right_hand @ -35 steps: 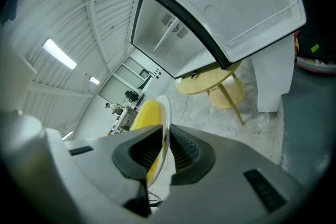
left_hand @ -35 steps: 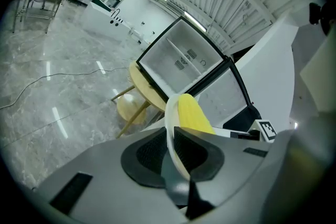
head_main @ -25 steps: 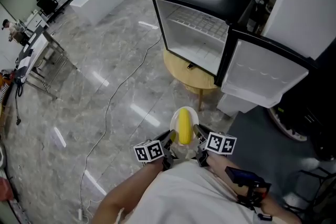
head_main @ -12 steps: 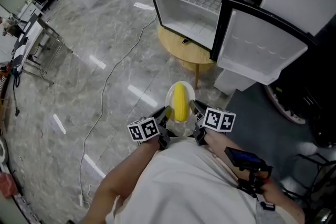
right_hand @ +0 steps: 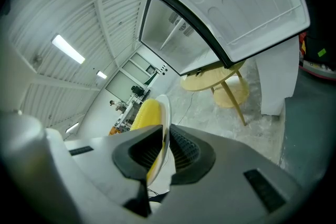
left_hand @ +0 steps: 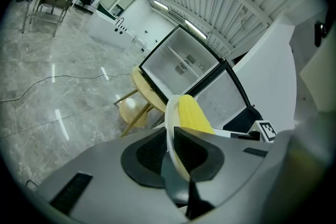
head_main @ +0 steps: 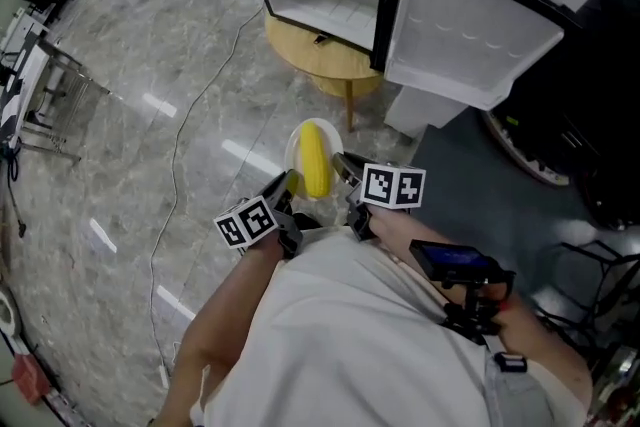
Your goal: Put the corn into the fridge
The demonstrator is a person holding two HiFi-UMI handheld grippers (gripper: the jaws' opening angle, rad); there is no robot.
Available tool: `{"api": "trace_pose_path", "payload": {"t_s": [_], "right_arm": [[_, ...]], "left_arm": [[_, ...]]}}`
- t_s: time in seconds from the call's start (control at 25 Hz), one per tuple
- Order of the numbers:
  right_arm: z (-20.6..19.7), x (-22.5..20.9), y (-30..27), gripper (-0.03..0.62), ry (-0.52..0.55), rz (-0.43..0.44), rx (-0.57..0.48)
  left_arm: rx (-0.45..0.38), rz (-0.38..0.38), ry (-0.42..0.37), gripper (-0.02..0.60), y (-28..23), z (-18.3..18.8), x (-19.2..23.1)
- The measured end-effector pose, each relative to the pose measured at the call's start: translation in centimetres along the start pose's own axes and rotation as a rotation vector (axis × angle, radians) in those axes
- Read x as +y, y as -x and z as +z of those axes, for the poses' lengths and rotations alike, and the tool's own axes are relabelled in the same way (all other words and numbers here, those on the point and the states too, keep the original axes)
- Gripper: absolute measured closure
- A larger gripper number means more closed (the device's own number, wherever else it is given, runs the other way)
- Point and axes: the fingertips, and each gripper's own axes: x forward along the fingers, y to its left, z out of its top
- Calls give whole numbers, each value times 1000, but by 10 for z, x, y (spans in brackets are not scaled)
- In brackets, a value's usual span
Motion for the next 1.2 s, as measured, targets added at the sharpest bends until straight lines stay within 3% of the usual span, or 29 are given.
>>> {"api": "trace_pose_path", "payload": {"t_s": [0.28,1.2], "right_arm": [[-6,-6,2,546,-15,-6,25],[-8,-2,-16,546,-41,-1,40]], "left_arm": [[8,11,24,537,-2,-12,1],[14,13,22,537,0,2,14]]}}
